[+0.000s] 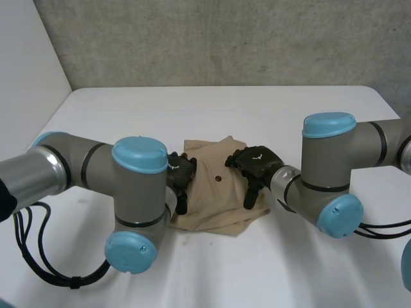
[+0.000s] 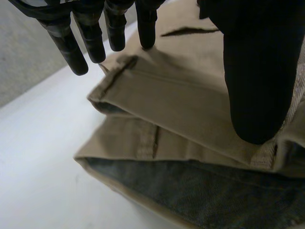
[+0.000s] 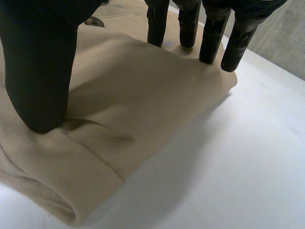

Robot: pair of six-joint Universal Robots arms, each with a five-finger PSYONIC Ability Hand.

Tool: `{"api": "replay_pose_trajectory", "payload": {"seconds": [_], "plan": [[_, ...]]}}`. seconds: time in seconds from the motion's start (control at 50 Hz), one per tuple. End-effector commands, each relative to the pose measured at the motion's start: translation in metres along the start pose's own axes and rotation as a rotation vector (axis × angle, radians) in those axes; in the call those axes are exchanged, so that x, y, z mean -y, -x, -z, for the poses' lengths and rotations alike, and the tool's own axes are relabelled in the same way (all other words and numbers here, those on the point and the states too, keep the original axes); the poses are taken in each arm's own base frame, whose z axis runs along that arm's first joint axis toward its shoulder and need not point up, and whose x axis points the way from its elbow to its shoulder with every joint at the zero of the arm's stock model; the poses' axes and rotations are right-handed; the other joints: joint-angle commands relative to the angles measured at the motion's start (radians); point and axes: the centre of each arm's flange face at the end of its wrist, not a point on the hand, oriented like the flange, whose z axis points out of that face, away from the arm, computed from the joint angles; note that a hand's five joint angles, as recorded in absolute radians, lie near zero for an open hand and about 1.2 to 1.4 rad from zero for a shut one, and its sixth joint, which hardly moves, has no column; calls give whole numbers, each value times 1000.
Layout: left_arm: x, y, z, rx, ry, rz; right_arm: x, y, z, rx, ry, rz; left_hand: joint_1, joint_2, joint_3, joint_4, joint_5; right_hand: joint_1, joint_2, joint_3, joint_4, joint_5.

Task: Fold the shorts.

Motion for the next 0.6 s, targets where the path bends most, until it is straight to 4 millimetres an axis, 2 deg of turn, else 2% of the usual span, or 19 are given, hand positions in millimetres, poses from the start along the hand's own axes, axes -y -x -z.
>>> {"api": "replay_pose_trajectory", "payload": {"seconds": [0.02,0.08,0.18,0.26,0.28,0.3,0.34,0.36,0.4,0.44,0.46,0.5,0.52,0.6], "plan": [[-16,12,-18,25,52,-16,-9,1,-4,5,21,16,2,9,-7,3,-8,-29,-45,-40,-59,-69],[-13,23,-22,48,47,-16,-6,-2,-2,-4,16,24,5,12,-4,6,-5,-29,-45,-40,-59,-69],[-8,23,-20,44,37,-31,12,-7,6,-23,-27,31,2,9,-6,3,-8,-29,-45,-40,-59,-69],[21,31,-5,59,-37,-10,36,-13,21,-57,-88,36,-7,1,-15,-6,-17,-29,-45,-40,-59,-69],[28,33,-1,62,-55,-6,49,-17,29,-84,-118,36,-7,0,-15,-6,-17,-29,-45,-40,-59,-69],[43,38,7,74,-95,6,56,-20,34,-102,-136,33,-7,0,-15,-6,-17,-29,-45,-40,-59,-69],[57,43,16,83,-131,18,71,-24,45,-142,-173,23,-10,-2,-18,-9,-20,-29,-45,-40,-59,-69],[65,46,22,88,-153,27,85,-31,56,-191,-217,-1,-13,-5,-21,-12,-22,-29,-45,-40,-59,-69],[89,58,42,103,-213,66,98,-38,67,-246,-264,-32,-13,-5,-21,-12,-23,-29,-45,-40,-59,-69],[104,66,55,114,-256,102,111,-56,83,-342,-323,-80,-13,-5,-21,-12,-23,-29,-45,-40,-59,-69],[118,77,68,133,-297,142,114,-63,89,-373,-337,-95,-13,-5,-21,-12,-23,-29,-45,-40,-59,-69],[130,92,82,158,-328,183,120,-75,100,-431,-367,-122,-13,-5,-21,-12,-23,-29,-45,-40,-59,-69],[139,109,94,191,-343,220,128,-83,113,-469,-397,-135,-10,-2,-18,-9,-20,-29,-45,-40,-59,-69],[148,136,117,186,-338,303,140,-93,141,-525,-431,-144,-7,0,-15,-6,-17,-29,-45,-40,-59,-69]]}}
